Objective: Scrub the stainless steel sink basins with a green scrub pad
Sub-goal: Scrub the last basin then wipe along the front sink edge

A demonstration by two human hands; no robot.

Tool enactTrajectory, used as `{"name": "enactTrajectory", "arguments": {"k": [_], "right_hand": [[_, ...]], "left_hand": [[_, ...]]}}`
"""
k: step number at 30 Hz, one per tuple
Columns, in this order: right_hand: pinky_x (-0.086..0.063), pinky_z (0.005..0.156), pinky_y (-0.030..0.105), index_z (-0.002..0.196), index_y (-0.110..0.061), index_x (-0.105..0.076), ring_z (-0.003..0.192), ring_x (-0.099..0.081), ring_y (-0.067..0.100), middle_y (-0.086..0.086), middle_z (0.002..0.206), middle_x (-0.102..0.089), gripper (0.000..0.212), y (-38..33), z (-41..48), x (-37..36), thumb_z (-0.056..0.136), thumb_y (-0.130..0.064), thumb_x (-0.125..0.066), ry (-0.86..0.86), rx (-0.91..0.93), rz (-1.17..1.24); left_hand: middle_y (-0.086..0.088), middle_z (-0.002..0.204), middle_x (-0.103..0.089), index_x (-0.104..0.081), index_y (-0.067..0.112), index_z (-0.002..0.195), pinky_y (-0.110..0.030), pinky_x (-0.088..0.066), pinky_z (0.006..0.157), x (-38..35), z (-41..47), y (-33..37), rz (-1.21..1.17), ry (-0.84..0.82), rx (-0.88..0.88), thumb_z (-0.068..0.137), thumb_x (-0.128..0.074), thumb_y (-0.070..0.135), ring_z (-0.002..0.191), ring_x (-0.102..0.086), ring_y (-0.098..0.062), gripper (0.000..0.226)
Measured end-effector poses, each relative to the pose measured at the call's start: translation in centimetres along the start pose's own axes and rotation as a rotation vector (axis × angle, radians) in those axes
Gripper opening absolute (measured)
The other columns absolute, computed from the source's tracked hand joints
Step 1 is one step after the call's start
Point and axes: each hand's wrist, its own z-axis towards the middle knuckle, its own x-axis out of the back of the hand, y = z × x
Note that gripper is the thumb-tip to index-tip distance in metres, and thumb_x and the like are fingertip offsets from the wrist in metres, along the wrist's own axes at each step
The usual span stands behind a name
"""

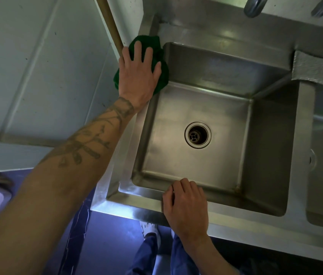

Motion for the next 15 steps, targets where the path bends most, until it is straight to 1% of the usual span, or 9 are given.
{"name": "enactTrajectory", "arguments": {"k": [3,6,8,13,15], "right_hand": [[-0.051,0.073,0.042,0.084,-0.016,-0.064,0.075,-0.055,0.024,0.002,0.083,-0.061,0.016,-0.1,0.0,0.0,0.096,-0.023,-0.056,-0.019,0.002,-0.011],[-0.052,0.072,0.041,0.084,-0.016,-0.065,0.074,-0.056,0.023,0.002,0.082,-0.061,0.016,-0.1,0.0,0.1,0.096,-0.023,-0.056,-0.015,0.009,-0.009],[-0.053,0.072,0.041,0.084,-0.016,-0.065,0.074,-0.056,0.023,0.003,0.082,-0.062,0.016,-0.2,-0.1,0.1,0.096,-0.023,-0.056,-0.015,0.011,-0.005],[-0.054,0.072,0.041,0.084,-0.016,-0.066,0.074,-0.057,0.022,0.003,0.082,-0.063,0.017,-0.1,-0.1,0.0,0.095,-0.023,-0.056,-0.013,0.017,-0.01],[-0.053,0.07,0.041,0.083,-0.016,-0.065,0.073,-0.056,0.023,0.003,0.081,-0.062,0.018,0.0,-0.1,0.0,0.095,-0.023,-0.054,-0.005,0.024,-0.005]], "left_hand": [[-0.02,0.168,-0.033,-0.042,0.012,0.156,-0.057,-0.034,0.121,0.3,0.7,-0.3,-0.014,-0.004,-0.041,0.113,-0.027,0.052,0.149,-0.034,-0.051,0.06],[-0.018,0.169,-0.032,-0.042,0.014,0.156,-0.056,-0.033,0.121,0.8,2.0,-0.1,-0.033,-0.025,-0.053,0.112,-0.029,0.051,0.15,-0.032,-0.049,0.059],[-0.016,0.167,-0.034,-0.045,0.014,0.154,-0.055,-0.034,0.121,1.0,1.8,-0.4,-0.037,-0.021,-0.066,0.112,-0.029,0.05,0.15,-0.033,-0.048,0.058],[-0.017,0.161,-0.043,-0.051,0.014,0.147,-0.058,-0.028,0.125,0.6,1.4,-1.2,-0.003,-0.018,-0.242,0.111,-0.028,0.051,0.152,-0.033,-0.047,0.057],[-0.016,0.164,-0.04,-0.049,0.016,0.15,-0.059,-0.026,0.126,0.9,2.3,-0.9,-0.005,-0.033,-0.22,0.11,-0.029,0.053,0.154,-0.03,-0.046,0.058]]}}
